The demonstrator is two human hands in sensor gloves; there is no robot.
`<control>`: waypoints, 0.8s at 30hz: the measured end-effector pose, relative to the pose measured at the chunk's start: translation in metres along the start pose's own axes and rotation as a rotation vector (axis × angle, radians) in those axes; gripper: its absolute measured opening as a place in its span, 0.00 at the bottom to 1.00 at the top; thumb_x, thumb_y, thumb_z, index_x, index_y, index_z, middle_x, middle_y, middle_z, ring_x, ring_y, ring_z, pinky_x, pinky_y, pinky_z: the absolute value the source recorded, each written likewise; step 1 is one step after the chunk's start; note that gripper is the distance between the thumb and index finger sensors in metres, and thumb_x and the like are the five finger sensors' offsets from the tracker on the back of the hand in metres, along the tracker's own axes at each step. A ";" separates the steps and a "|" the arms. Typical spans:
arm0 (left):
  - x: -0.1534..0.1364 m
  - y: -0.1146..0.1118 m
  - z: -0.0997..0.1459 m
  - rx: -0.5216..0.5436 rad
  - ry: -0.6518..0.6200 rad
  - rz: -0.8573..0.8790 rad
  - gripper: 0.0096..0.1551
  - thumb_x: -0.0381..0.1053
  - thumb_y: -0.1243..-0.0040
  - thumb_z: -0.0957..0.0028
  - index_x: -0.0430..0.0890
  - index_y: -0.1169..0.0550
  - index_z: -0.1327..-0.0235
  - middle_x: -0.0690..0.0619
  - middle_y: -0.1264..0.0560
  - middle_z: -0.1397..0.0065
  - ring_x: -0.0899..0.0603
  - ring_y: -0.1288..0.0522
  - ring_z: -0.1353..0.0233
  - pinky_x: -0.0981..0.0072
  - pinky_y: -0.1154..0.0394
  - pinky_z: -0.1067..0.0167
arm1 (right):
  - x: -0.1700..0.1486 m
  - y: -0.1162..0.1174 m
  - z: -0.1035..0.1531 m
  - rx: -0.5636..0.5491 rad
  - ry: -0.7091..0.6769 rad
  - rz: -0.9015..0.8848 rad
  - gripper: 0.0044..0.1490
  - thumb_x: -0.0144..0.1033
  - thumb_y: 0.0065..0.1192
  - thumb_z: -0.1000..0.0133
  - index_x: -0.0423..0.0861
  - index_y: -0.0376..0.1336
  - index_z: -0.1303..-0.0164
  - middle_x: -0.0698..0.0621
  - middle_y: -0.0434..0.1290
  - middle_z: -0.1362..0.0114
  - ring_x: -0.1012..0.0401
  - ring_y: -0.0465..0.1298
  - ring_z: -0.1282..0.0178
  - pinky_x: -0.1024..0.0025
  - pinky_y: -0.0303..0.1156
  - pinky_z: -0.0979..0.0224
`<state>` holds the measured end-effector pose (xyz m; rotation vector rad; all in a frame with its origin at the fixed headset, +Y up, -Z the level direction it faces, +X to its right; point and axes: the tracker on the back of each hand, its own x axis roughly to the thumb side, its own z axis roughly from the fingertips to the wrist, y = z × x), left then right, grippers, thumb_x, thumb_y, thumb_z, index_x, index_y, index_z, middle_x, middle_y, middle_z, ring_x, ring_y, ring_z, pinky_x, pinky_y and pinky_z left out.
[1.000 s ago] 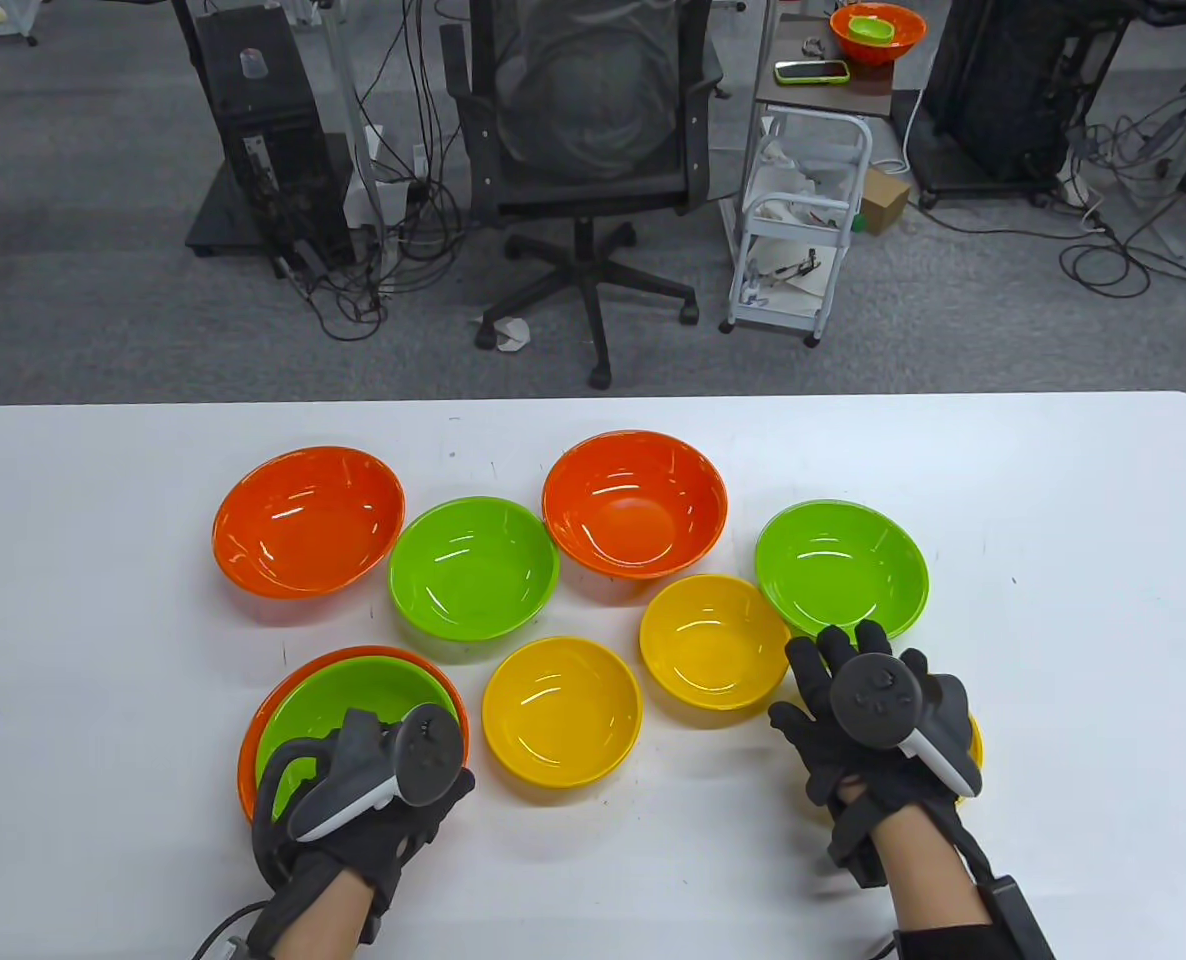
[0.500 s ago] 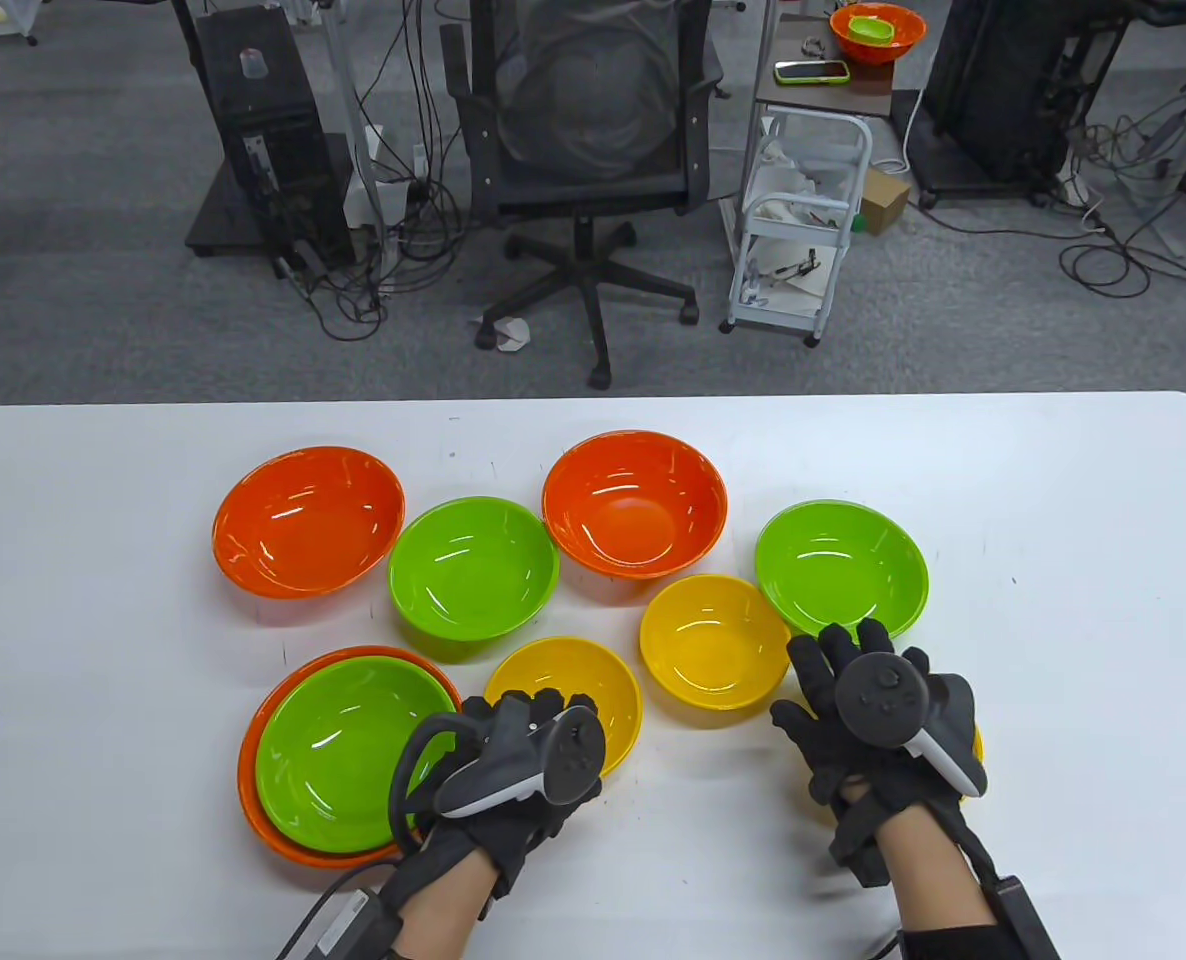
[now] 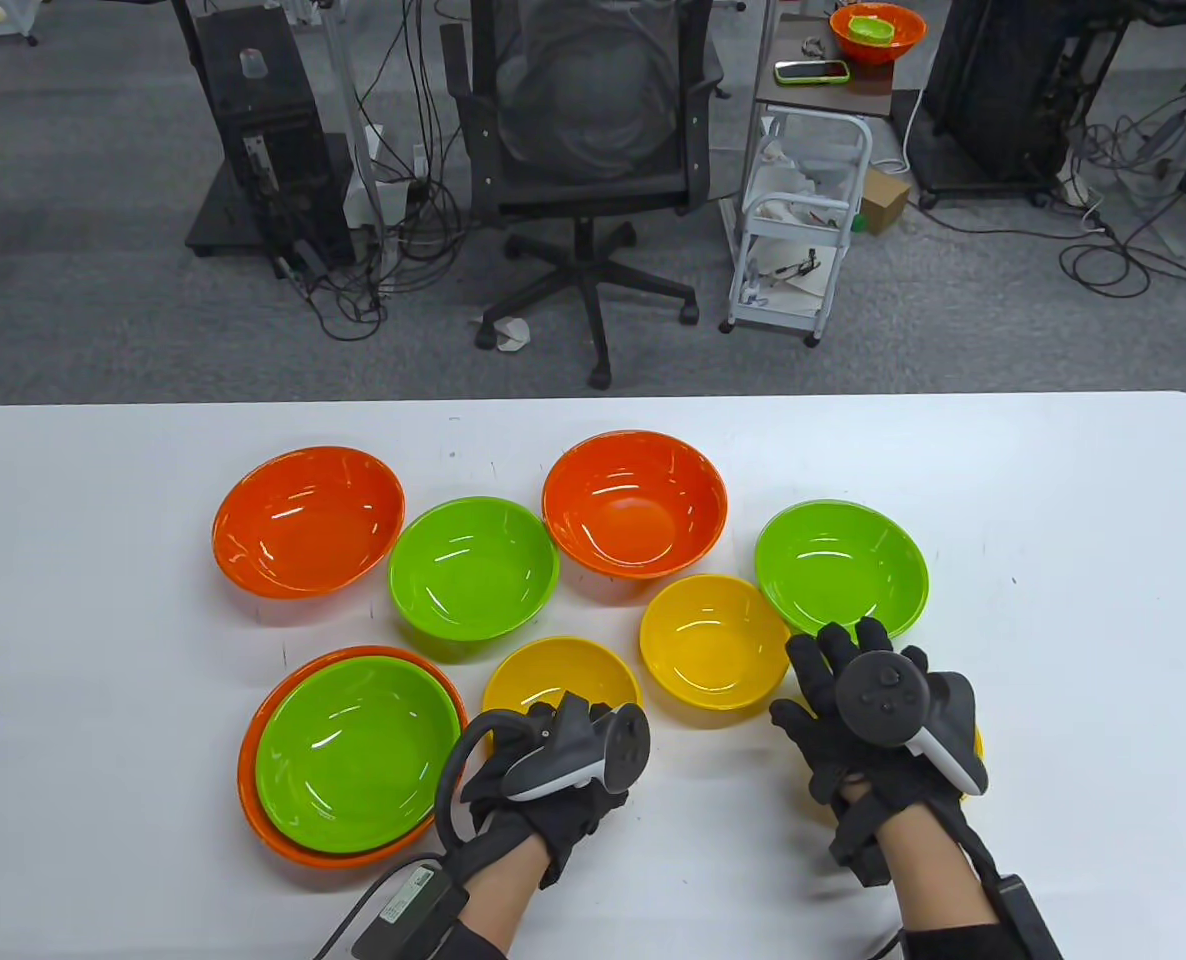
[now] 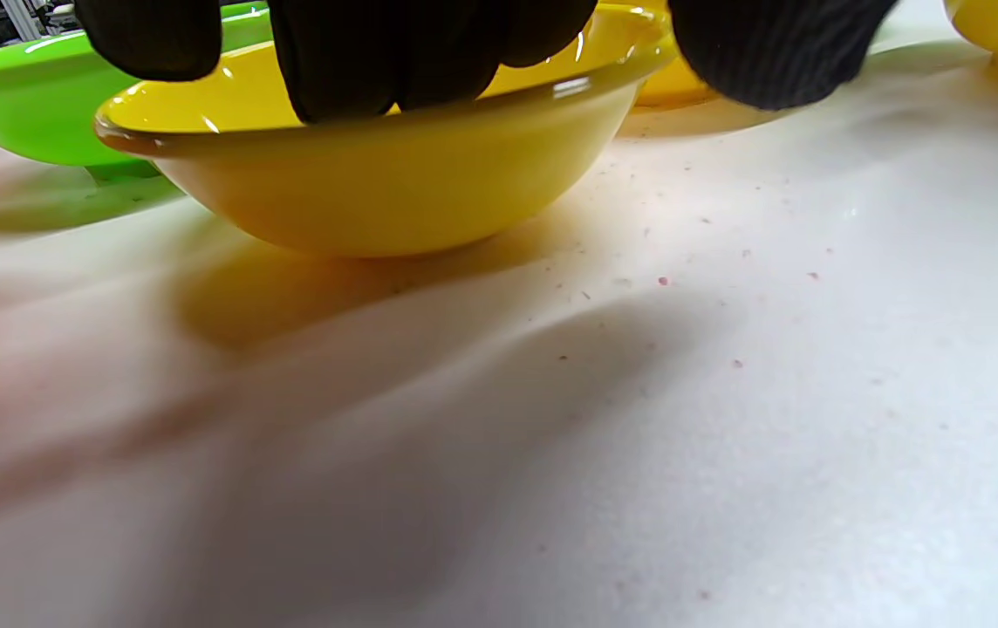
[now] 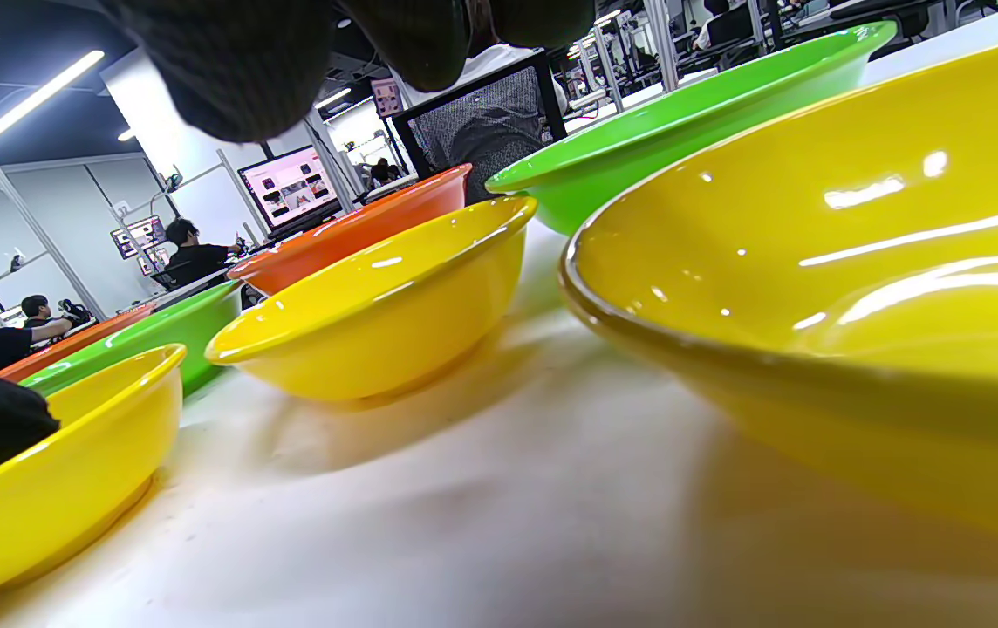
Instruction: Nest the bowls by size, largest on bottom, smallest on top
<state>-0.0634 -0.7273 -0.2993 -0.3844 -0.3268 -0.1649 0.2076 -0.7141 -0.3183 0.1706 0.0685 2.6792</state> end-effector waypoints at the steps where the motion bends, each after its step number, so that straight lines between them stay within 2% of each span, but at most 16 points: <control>1: 0.001 -0.001 -0.001 0.001 0.000 0.002 0.47 0.67 0.43 0.48 0.51 0.40 0.18 0.46 0.36 0.17 0.34 0.33 0.18 0.28 0.35 0.26 | 0.000 0.000 0.000 0.001 0.001 -0.001 0.45 0.48 0.60 0.44 0.44 0.51 0.18 0.38 0.46 0.14 0.37 0.32 0.17 0.30 0.25 0.27; 24: 0.007 -0.011 -0.014 -0.009 -0.003 -0.033 0.37 0.62 0.43 0.46 0.51 0.31 0.24 0.47 0.26 0.25 0.37 0.24 0.27 0.37 0.27 0.30 | -0.001 -0.001 0.000 0.004 0.012 -0.003 0.45 0.48 0.60 0.43 0.44 0.51 0.18 0.38 0.46 0.14 0.37 0.32 0.17 0.30 0.25 0.27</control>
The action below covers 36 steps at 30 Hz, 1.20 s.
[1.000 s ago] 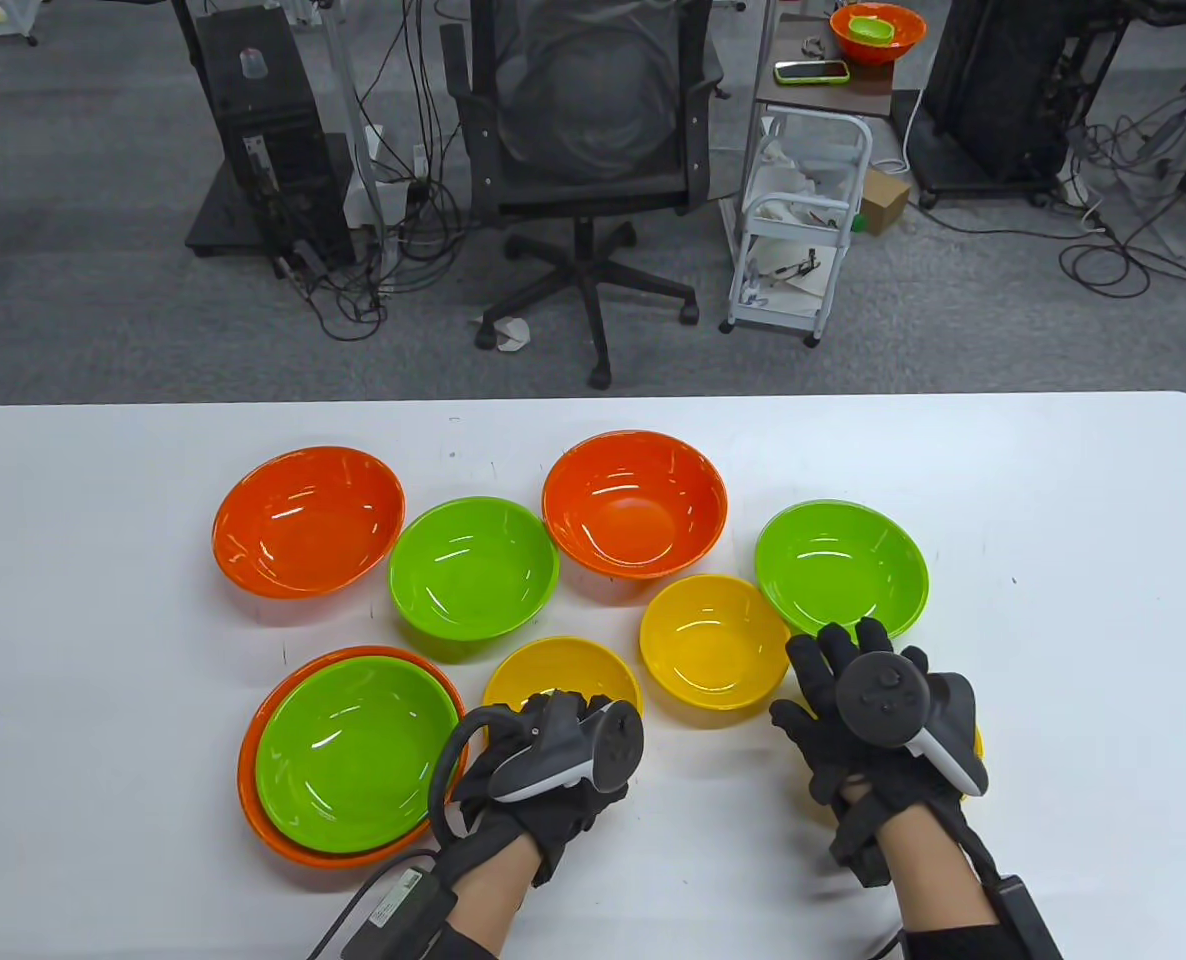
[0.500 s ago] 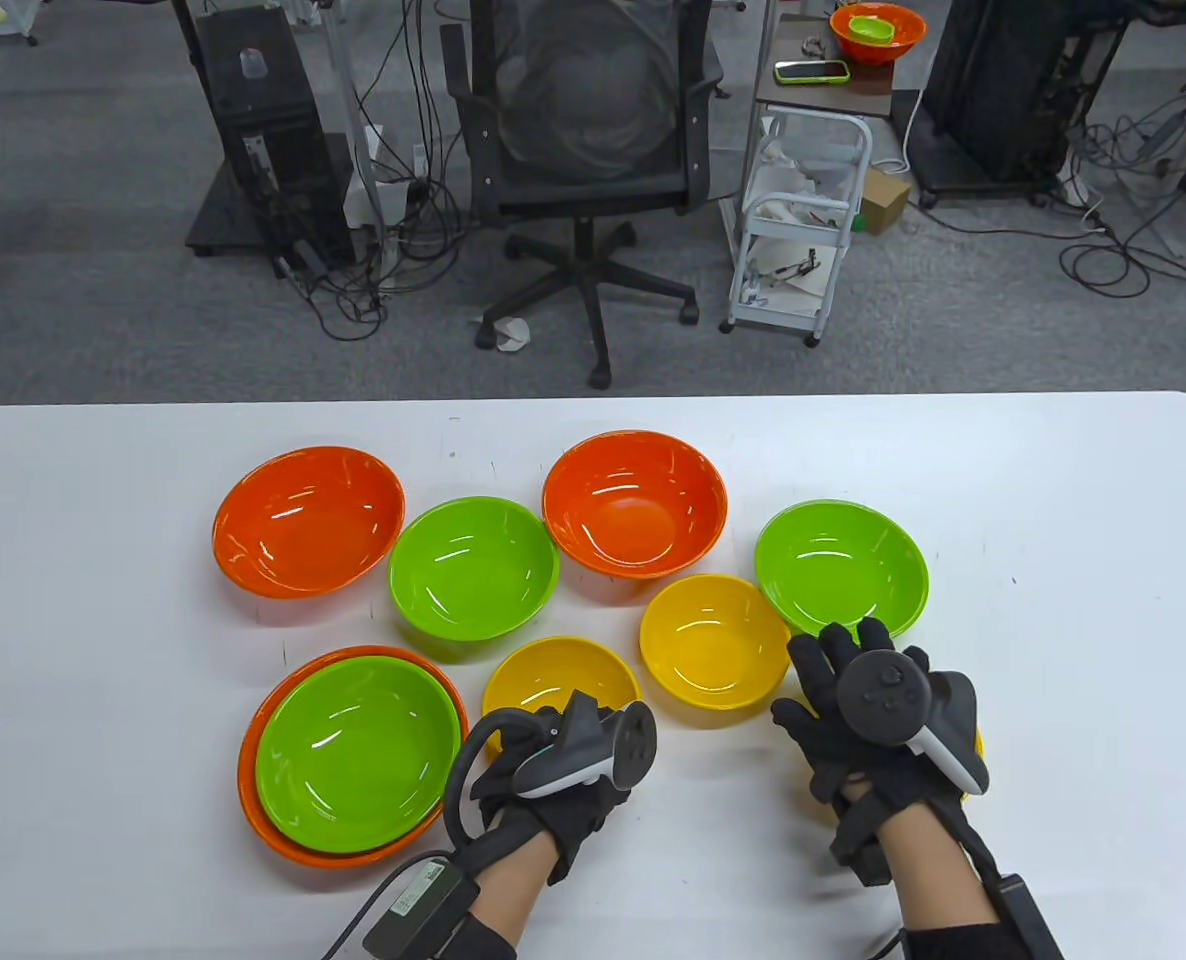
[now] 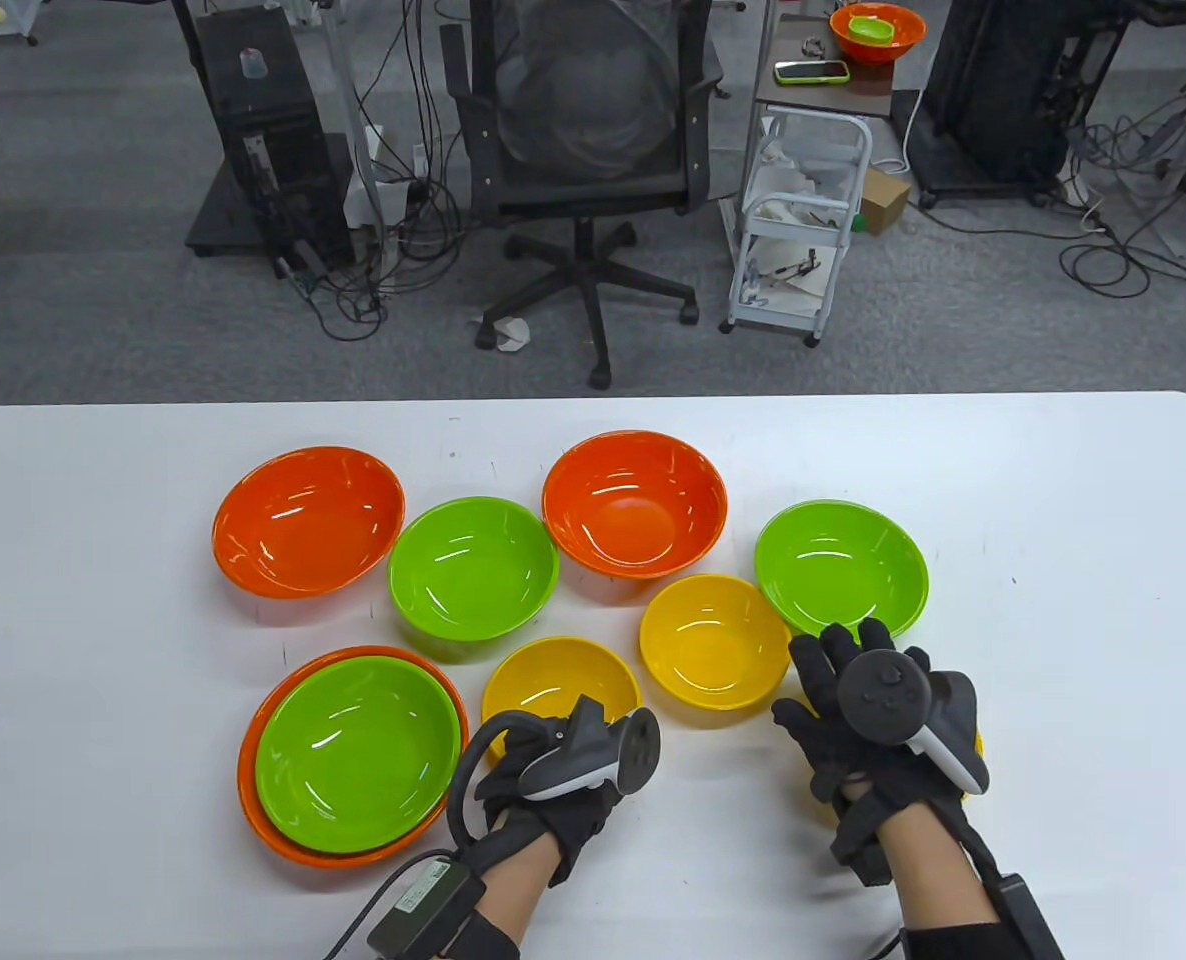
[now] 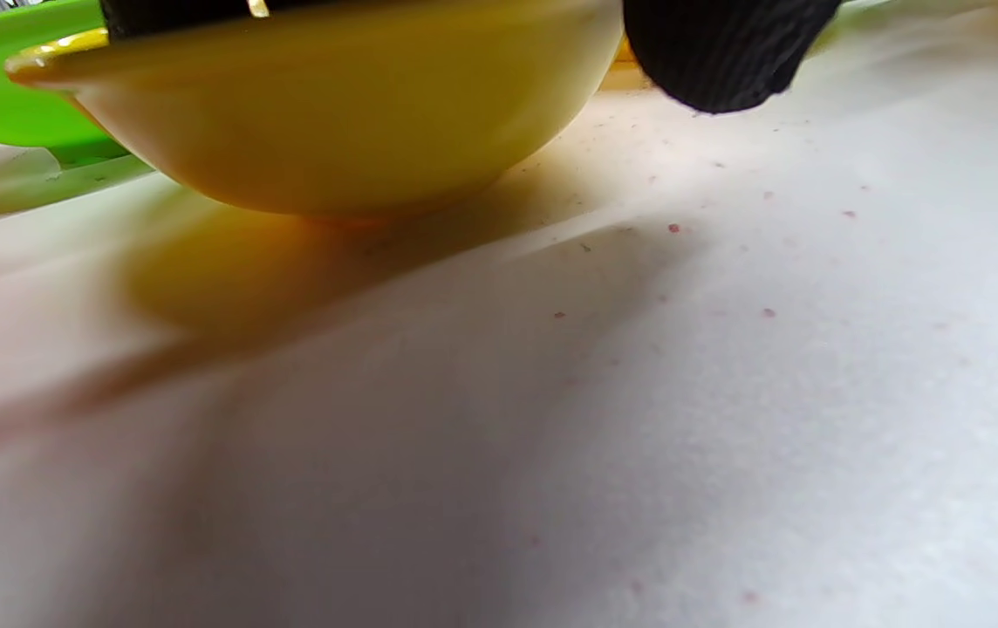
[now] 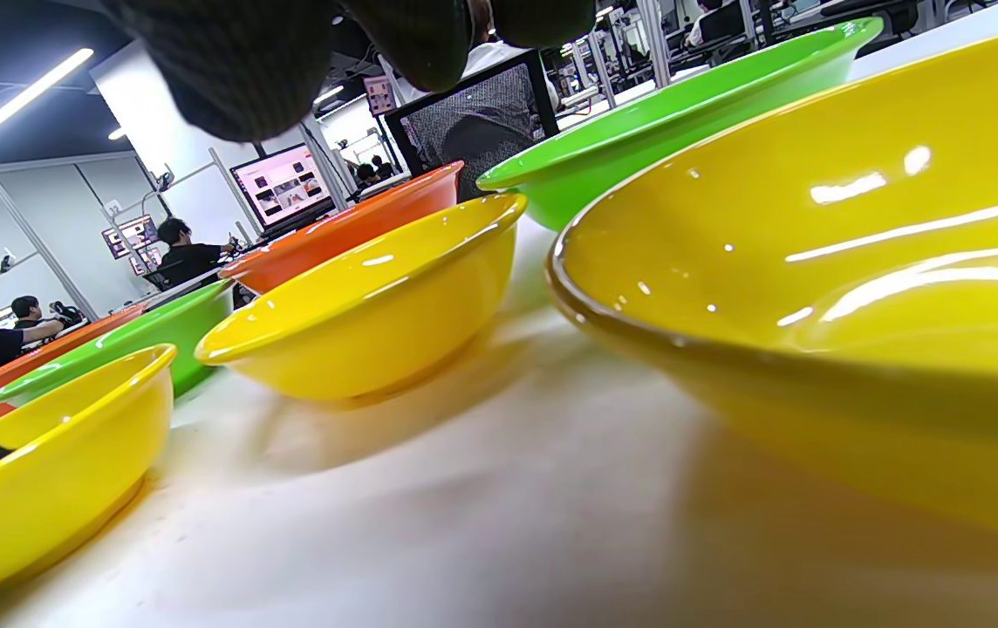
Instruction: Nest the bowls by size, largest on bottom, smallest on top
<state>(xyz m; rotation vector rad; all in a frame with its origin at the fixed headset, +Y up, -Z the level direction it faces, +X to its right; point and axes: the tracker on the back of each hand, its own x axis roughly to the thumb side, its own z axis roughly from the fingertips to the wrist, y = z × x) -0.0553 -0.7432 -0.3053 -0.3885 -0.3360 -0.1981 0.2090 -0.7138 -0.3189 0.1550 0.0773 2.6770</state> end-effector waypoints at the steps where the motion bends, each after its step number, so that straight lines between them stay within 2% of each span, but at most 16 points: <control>1: 0.000 0.000 0.000 0.002 -0.002 0.002 0.37 0.62 0.43 0.46 0.50 0.31 0.24 0.47 0.25 0.26 0.38 0.23 0.28 0.38 0.26 0.30 | 0.000 0.000 0.000 0.000 0.000 0.000 0.45 0.48 0.60 0.43 0.44 0.51 0.18 0.38 0.46 0.14 0.37 0.32 0.17 0.30 0.25 0.27; 12: -0.004 0.003 0.010 0.054 -0.014 -0.047 0.31 0.53 0.41 0.44 0.49 0.28 0.27 0.47 0.23 0.30 0.39 0.21 0.32 0.39 0.23 0.33 | 0.000 -0.001 0.000 -0.009 -0.004 -0.002 0.45 0.48 0.60 0.43 0.44 0.51 0.18 0.38 0.46 0.14 0.37 0.32 0.17 0.30 0.25 0.27; 17: -0.008 0.008 0.015 0.095 -0.030 -0.010 0.29 0.53 0.41 0.45 0.49 0.26 0.29 0.48 0.21 0.32 0.40 0.19 0.33 0.40 0.23 0.33 | -0.001 -0.002 0.000 -0.012 0.000 -0.008 0.45 0.48 0.60 0.43 0.44 0.51 0.18 0.38 0.46 0.14 0.37 0.32 0.17 0.30 0.25 0.27; 25: -0.009 0.014 0.031 0.237 -0.052 -0.016 0.26 0.54 0.40 0.46 0.49 0.21 0.36 0.49 0.16 0.40 0.42 0.16 0.40 0.42 0.20 0.36 | -0.002 -0.003 0.002 -0.022 0.002 -0.010 0.45 0.48 0.60 0.43 0.44 0.51 0.18 0.38 0.46 0.14 0.37 0.32 0.17 0.31 0.25 0.27; 30: -0.009 0.022 0.048 0.326 -0.069 -0.047 0.25 0.55 0.39 0.47 0.50 0.20 0.38 0.50 0.15 0.41 0.42 0.15 0.41 0.43 0.20 0.36 | -0.002 -0.003 0.002 -0.025 0.000 -0.013 0.45 0.48 0.60 0.43 0.43 0.51 0.18 0.38 0.46 0.14 0.37 0.32 0.17 0.31 0.25 0.27; 36: -0.021 0.032 0.070 0.437 -0.002 -0.096 0.25 0.57 0.37 0.48 0.51 0.18 0.40 0.50 0.15 0.43 0.43 0.15 0.43 0.46 0.20 0.38 | -0.003 -0.003 0.003 -0.026 0.004 -0.016 0.45 0.48 0.60 0.43 0.43 0.51 0.18 0.38 0.46 0.14 0.37 0.32 0.17 0.31 0.25 0.27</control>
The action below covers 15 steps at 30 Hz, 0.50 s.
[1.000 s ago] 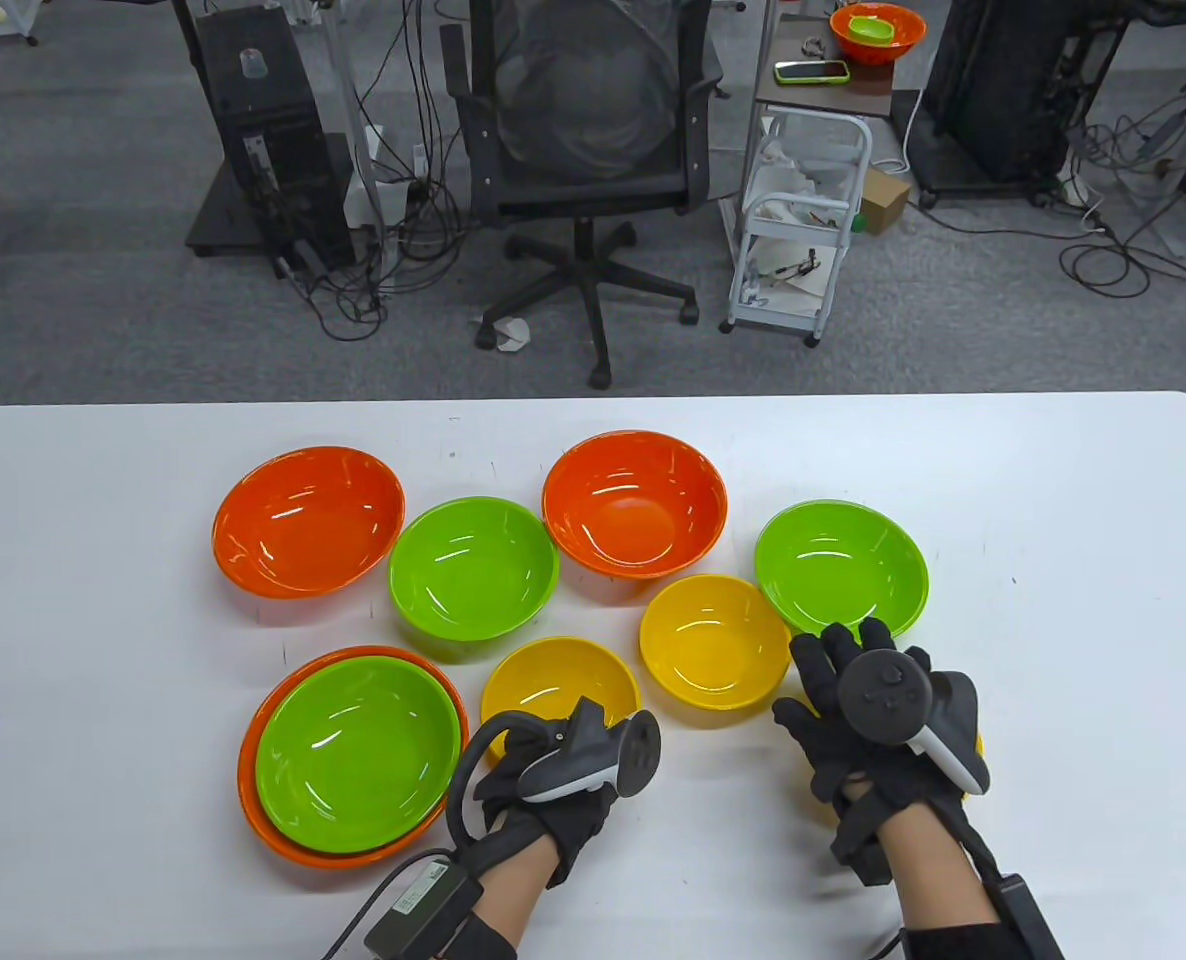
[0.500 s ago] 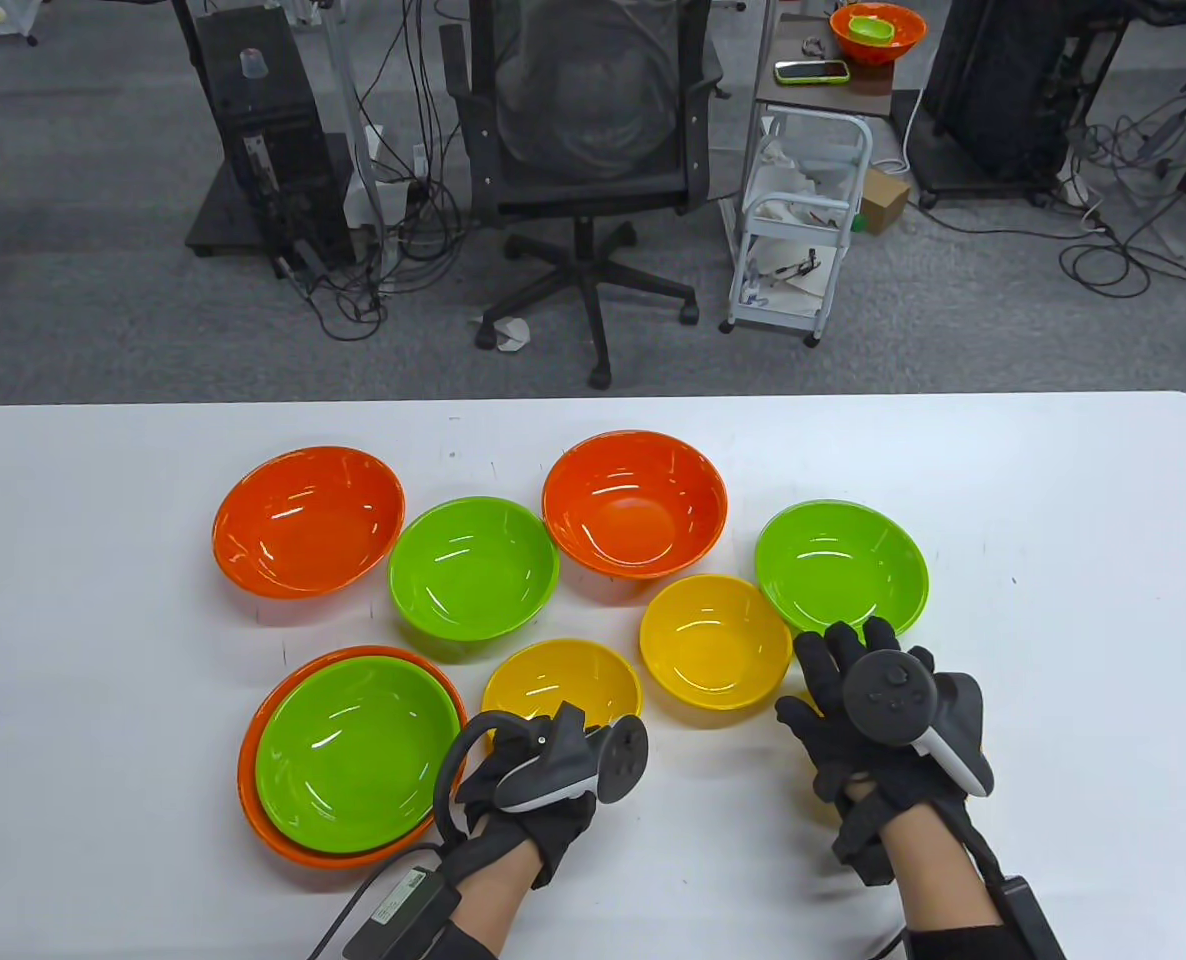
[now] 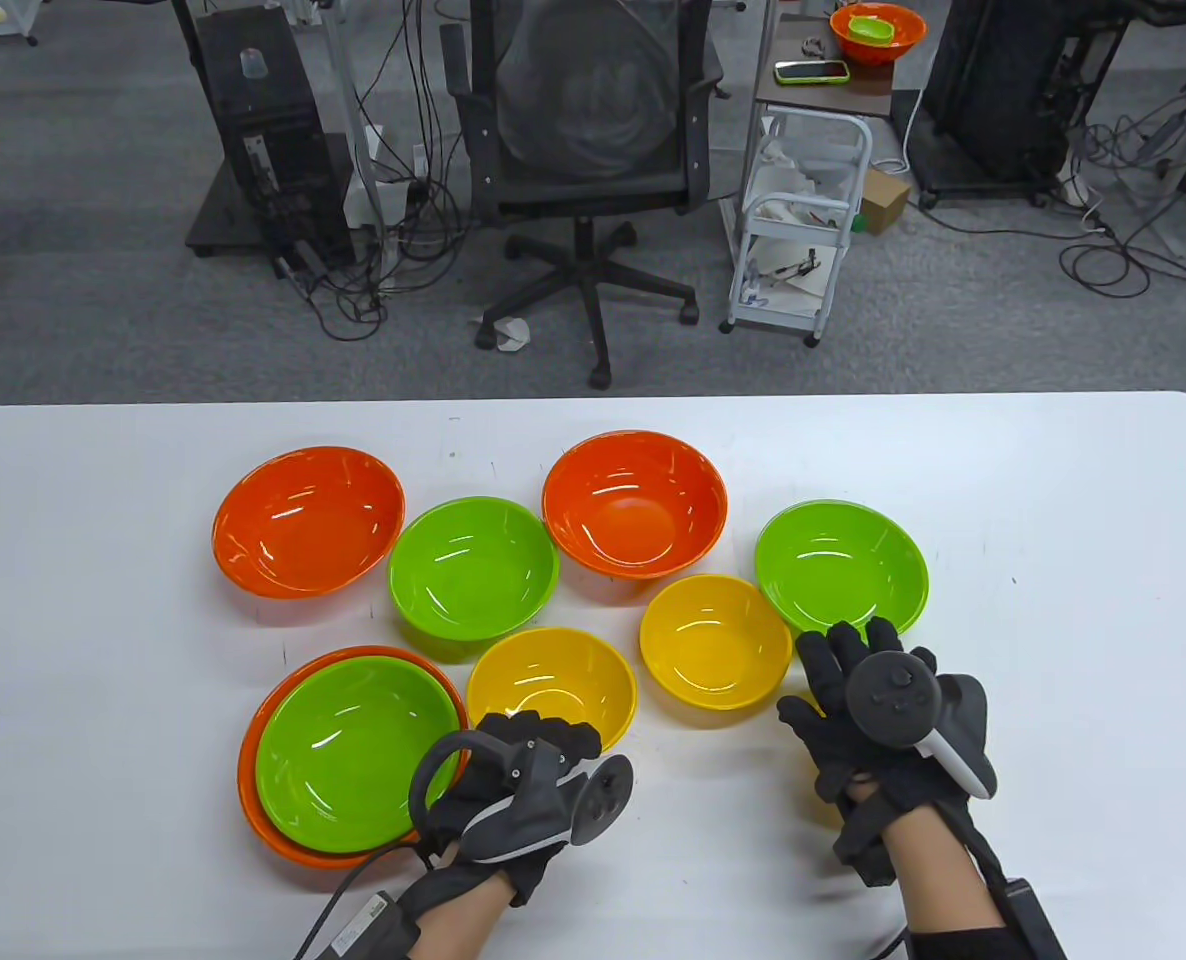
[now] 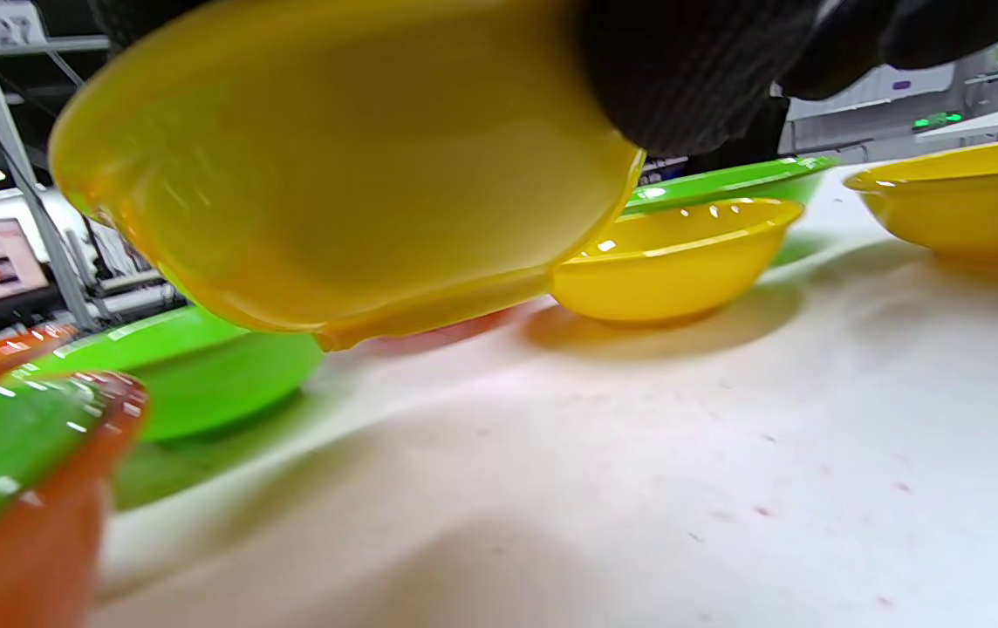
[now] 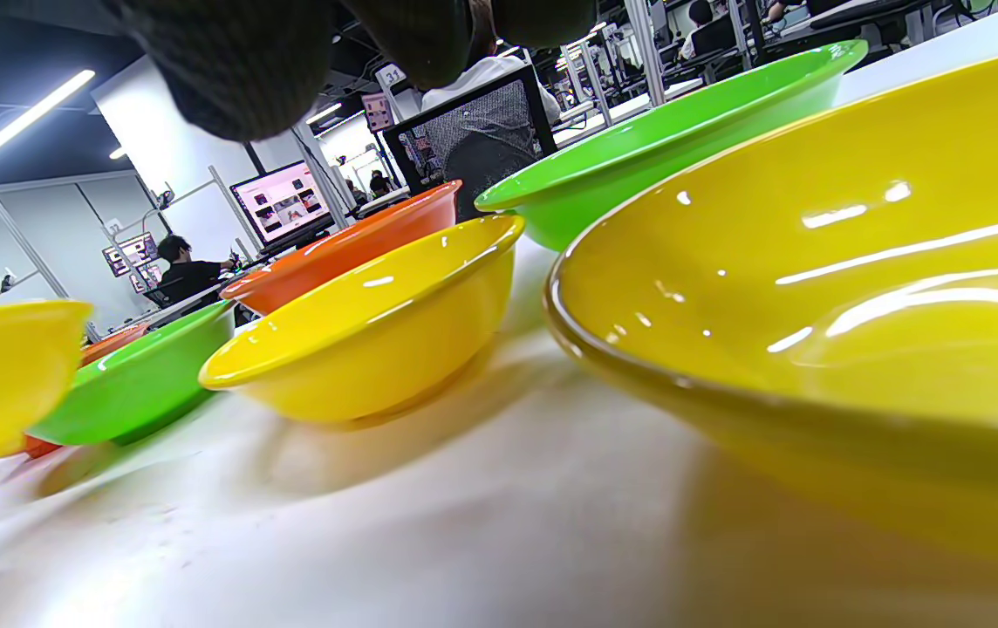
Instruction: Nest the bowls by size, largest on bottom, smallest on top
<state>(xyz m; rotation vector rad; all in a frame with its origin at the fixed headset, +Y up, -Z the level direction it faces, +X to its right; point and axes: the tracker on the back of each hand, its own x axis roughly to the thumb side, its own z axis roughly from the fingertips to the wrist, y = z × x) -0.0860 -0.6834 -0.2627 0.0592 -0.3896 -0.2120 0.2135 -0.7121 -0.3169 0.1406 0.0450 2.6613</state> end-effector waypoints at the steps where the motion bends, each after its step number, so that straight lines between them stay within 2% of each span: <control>1: -0.005 0.002 0.004 0.009 0.022 -0.018 0.25 0.57 0.38 0.48 0.51 0.18 0.40 0.50 0.15 0.43 0.43 0.15 0.43 0.46 0.20 0.39 | 0.000 0.000 0.000 0.000 0.001 -0.001 0.45 0.48 0.60 0.43 0.43 0.51 0.18 0.38 0.46 0.14 0.37 0.32 0.17 0.31 0.25 0.27; 15: -0.080 -0.001 0.046 0.002 0.245 -0.013 0.25 0.57 0.37 0.48 0.50 0.17 0.41 0.50 0.13 0.47 0.43 0.14 0.48 0.50 0.17 0.45 | -0.001 0.000 0.001 0.001 0.008 0.003 0.45 0.48 0.60 0.43 0.44 0.51 0.18 0.38 0.46 0.14 0.37 0.32 0.17 0.31 0.26 0.27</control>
